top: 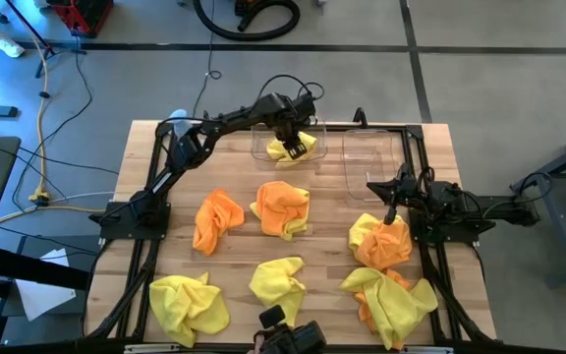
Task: Sort microfiber towel by color & place in baskets
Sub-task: Put the yellow microfiber towel into the left transparent bin
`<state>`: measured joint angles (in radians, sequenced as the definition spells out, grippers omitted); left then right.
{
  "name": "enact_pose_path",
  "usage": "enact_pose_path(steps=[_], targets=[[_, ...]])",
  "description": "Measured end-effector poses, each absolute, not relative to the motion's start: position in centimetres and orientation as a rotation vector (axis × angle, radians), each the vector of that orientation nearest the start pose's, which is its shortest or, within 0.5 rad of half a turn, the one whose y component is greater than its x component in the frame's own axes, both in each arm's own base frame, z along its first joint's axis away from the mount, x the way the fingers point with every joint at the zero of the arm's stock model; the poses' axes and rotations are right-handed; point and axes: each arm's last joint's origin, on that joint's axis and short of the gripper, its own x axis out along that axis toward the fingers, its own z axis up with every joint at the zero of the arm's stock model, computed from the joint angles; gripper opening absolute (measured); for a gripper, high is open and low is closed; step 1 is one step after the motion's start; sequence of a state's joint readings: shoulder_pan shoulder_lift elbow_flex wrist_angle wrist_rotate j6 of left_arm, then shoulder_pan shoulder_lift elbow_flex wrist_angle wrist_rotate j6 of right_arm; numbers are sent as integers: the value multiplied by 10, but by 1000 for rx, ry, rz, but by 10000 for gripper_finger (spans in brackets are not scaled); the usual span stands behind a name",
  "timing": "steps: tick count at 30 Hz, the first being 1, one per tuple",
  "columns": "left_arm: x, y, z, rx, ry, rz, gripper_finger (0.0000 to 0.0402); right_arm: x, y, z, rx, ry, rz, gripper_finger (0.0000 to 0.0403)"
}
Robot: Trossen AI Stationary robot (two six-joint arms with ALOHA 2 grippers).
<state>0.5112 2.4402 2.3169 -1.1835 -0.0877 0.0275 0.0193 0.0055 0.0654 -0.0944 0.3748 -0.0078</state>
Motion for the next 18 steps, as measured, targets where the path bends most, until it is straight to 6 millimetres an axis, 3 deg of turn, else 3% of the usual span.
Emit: enact_pose_path(steps=[5,11,14,18], targets=[[426,242,237,-245,1244,508,144,92,-9,176,-14,35,-355,0],[423,239,267,-345,1103,617,151,92,-9,176,-14,35,-355,0],[425,242,268,-404,1039,733,148,92,-9,176,-14,35,-355,0],[429,246,250,-496,1035,829,140,92,-9,176,-14,35,-355,0]])
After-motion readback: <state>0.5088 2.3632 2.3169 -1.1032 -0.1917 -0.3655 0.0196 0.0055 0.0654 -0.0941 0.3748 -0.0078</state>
